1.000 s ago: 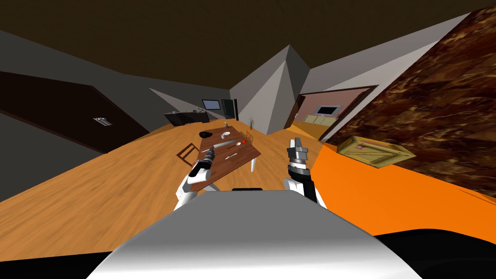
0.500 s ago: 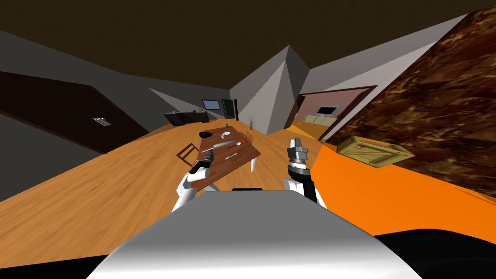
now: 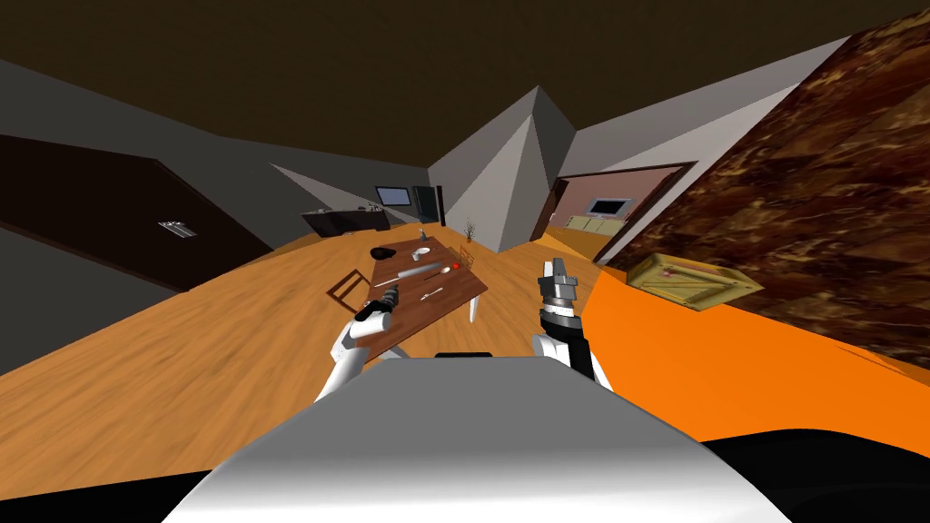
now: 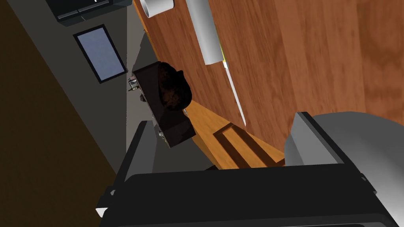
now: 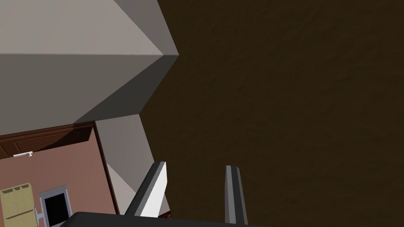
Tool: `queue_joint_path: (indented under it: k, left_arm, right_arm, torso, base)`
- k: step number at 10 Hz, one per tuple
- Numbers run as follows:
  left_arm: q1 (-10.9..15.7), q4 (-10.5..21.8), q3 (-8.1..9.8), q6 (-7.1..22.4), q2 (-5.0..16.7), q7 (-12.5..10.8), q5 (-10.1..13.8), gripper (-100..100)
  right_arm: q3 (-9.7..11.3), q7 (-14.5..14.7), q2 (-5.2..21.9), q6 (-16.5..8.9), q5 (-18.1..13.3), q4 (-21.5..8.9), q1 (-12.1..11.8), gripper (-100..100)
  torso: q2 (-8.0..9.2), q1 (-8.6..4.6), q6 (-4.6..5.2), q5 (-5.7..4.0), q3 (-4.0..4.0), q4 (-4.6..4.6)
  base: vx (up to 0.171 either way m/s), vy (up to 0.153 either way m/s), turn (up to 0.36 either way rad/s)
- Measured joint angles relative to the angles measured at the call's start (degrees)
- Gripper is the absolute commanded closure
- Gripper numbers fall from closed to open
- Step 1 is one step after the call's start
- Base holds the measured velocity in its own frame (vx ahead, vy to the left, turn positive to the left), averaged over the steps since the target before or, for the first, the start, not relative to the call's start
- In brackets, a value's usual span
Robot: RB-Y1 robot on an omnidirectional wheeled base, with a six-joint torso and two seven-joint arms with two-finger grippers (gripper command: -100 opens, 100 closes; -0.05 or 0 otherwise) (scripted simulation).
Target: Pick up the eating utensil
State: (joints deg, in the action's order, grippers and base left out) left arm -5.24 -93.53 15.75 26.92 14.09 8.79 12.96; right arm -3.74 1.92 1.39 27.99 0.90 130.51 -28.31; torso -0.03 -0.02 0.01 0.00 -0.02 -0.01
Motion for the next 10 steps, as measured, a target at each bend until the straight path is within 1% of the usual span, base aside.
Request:
queue_joint_path:
  k: [2,3,4,5,6,7,8,9,10]
  left_arm:
    - [1.29,2.39,0.99,2.69,0.92,-0.33,0.44,-100]
    - [2.16,4.12,1.57,4.06,1.55,-0.53,0.74,-100]
    - [2.69,5.21,1.91,5.10,1.68,-0.69,0.69,-100]
    - [3.73,7.31,2.48,6.29,2.20,-0.91,0.80,-100]
    - [4.23,8.25,2.81,7.37,2.27,-1.11,0.63,-100]
    - [5.23,10.25,3.37,8.70,2.77,-1.39,0.64,-100]
    - [5.53,11.00,3.70,9.86,3.13,-1.56,0.83,-100]
    - [6.45,12.65,4.25,11.35,3.33,-1.94,0.46,-100]
    - [7.67,14.86,4.96,12.73,3.93,-2.39,0.37,-100]
  right_arm:
    - [0.00,0.00,0.00,0.00,0.00,0.00,0.00,0]
    - [0.00,0.00,0.00,0.00,0.00,0.00,0.00,0]
    - [0.00,0.00,0.00,0.00,0.00,0.00,0.00,0]
    - [0.00,0.00,0.00,0.00,0.00,0.00,0.00,0]
    - [0.00,0.00,0.00,0.00,0.00,0.00,0.00,0]
    - [0.00,0.00,0.00,0.00,0.00,0.00,0.00,0]
    - [0.00,0.00,0.00,0.00,0.00,0.00,0.00,0]
    - [0.00,0.00,0.00,0.00,0.00,0.00,0.00,0]
    - [0.01,0.00,0.00,0.00,0.00,0.00,0.00,0]
  torso:
    - [-0.01,-0.01,-0.01,-0.01,0.00,0.00]
    - [-0.03,-0.02,0.01,-0.01,-0.02,0.00]
    - [-0.02,-0.02,-0.01,-0.01,-0.01,0.00]
    - [-0.03,-0.03,0.02,-0.01,-0.02,0.00]
    - [-0.02,-0.03,-0.02,-0.01,-0.01,-0.01]
    - [-0.04,-0.04,0.01,-0.01,-0.02,-0.01]
    - [-0.02,-0.04,-0.01,-0.02,-0.01,0.00]
    - [-0.06,-0.06,0.02,-0.02,-0.03,-0.01]
    - [-0.10,-0.09,0.03,-0.03,-0.05,-0.02]
  base:
    - [0.013,-0.010,-0.071]
    - [0.012,-0.007,-0.051]
    - [0.016,-0.014,-0.132]
    - [0.014,-0.009,-0.050]
    - [0.017,-0.015,-0.101]
    - [0.015,-0.013,-0.071]
    - [0.026,-0.019,-0.147]
    - [0.035,-0.026,-0.259]
    - [0.027,-0.015,-0.071]
